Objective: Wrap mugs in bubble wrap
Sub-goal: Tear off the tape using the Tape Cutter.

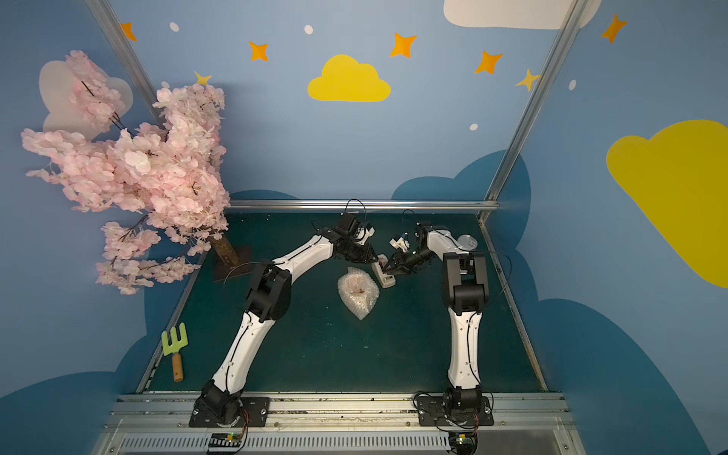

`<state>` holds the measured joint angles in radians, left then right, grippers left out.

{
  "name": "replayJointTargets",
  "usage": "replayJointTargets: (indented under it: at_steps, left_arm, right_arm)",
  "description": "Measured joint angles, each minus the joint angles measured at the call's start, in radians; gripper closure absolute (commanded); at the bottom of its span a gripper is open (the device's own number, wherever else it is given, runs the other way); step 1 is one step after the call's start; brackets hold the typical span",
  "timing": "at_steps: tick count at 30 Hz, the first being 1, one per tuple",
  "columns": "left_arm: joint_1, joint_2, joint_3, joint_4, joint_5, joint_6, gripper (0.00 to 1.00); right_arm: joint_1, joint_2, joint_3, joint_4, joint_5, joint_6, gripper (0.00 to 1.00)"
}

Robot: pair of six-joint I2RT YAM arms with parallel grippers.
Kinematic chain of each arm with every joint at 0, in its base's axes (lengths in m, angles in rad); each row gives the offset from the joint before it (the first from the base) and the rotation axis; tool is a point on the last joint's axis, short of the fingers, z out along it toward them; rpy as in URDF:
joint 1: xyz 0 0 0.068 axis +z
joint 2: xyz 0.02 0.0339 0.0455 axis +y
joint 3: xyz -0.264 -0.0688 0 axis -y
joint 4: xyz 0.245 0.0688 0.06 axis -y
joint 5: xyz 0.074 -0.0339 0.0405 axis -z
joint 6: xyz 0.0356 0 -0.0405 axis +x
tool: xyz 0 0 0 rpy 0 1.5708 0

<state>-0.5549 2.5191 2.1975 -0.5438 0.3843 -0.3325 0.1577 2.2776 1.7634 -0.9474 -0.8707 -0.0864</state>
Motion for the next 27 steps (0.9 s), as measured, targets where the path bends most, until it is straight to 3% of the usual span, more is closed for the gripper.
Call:
replayJointTargets:
  at_steps: [9,16,27]
  left_arm:
    - [0.0,0.0,0.0,0.0,0.0,0.0,0.71]
    - [0.0,0.0,0.0,0.0,0.0,0.0,0.71]
    - [0.0,0.0,0.0,0.0,0.0,0.0,0.71]
  right_arm:
    - [0.01,0.017,0.0,-0.007,-0.012,0.0,0.71]
    - [0.01,0.021,-0.001,0.004,-0.014,0.024,1.0]
    - [-0.004,0.02,-0.037,0.034,-0.047,0.048,1.0]
